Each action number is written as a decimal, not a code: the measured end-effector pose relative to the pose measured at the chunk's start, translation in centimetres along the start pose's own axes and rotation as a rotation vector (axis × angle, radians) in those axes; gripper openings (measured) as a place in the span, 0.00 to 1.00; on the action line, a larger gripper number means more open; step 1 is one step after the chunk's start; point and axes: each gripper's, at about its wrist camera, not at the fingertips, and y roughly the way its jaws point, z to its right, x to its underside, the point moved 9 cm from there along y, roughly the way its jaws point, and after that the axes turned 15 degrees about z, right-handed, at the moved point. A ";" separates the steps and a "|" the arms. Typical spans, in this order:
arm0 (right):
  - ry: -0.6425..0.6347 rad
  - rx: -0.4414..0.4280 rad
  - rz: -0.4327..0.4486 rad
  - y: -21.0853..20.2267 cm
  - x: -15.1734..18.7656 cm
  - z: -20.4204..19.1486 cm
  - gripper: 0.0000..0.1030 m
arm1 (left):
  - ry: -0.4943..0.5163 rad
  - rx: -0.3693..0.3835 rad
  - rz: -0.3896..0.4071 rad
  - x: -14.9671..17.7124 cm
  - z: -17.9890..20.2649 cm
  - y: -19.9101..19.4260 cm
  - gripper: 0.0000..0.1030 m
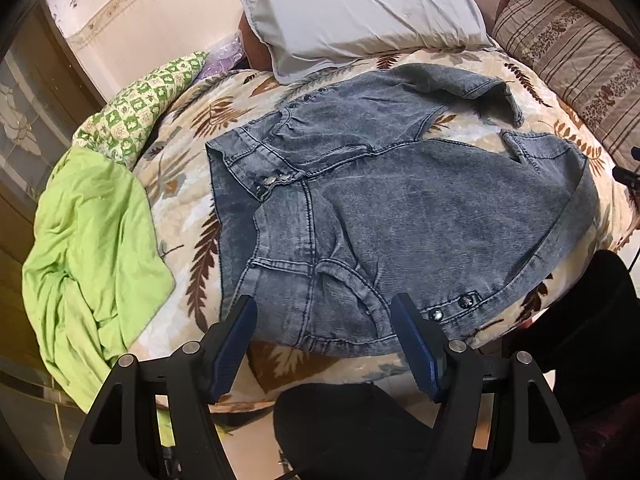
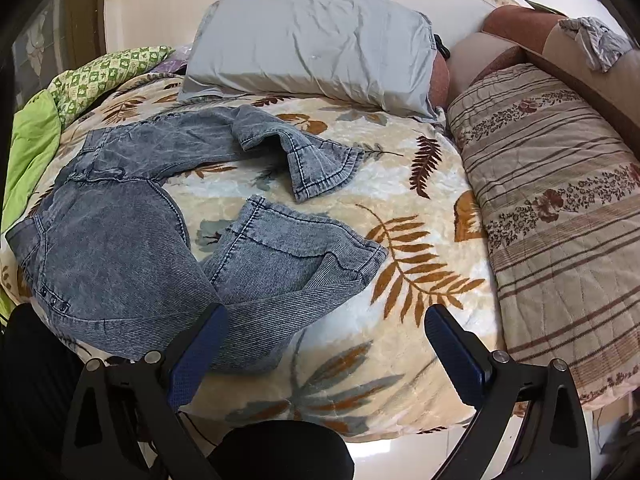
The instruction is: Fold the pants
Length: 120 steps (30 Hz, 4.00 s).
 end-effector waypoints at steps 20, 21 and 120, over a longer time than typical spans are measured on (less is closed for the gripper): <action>-0.009 -0.004 -0.008 0.2 -0.2 0.1 0.96 | -0.029 0.052 -0.021 -0.4 1.4 1.5 0.68; -0.010 -0.006 -0.008 0.2 -0.2 0.1 0.96 | -0.029 0.053 -0.023 -0.4 1.4 1.5 0.68; 0.342 0.020 -0.130 16.6 1.4 13.9 0.05 | -0.452 -0.011 -0.244 -0.1 -7.1 15.1 0.46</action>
